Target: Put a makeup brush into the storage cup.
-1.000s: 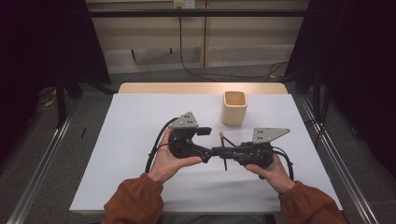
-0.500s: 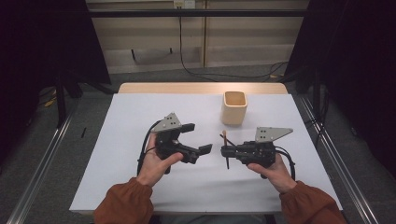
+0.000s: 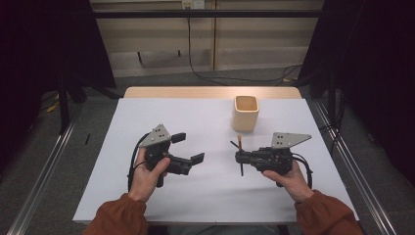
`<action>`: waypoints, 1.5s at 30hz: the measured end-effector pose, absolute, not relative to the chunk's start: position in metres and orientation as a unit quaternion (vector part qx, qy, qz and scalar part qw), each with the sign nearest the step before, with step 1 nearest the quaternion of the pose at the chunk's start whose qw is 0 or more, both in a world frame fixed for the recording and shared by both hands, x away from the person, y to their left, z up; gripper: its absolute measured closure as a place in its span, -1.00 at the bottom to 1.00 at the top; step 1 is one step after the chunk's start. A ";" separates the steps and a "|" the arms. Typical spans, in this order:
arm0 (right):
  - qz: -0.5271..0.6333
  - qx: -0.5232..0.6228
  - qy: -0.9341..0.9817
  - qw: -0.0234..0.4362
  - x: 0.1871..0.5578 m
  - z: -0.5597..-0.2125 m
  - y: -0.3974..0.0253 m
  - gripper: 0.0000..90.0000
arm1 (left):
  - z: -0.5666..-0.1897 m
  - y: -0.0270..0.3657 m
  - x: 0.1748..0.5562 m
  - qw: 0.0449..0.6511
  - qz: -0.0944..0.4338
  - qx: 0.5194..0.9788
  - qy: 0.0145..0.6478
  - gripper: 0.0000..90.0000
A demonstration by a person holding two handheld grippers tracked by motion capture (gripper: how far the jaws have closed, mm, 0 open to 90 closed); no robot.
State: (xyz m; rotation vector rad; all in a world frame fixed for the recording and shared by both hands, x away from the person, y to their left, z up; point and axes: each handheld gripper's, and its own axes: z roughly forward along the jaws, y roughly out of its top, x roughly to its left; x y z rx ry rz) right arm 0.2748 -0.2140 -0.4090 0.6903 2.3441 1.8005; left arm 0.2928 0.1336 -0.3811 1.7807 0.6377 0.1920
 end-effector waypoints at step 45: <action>0.581 0.275 0.762 0.083 0.280 -0.408 -0.228 0.85 | -0.431 0.229 0.242 0.564 0.192 0.718 0.358 -0.96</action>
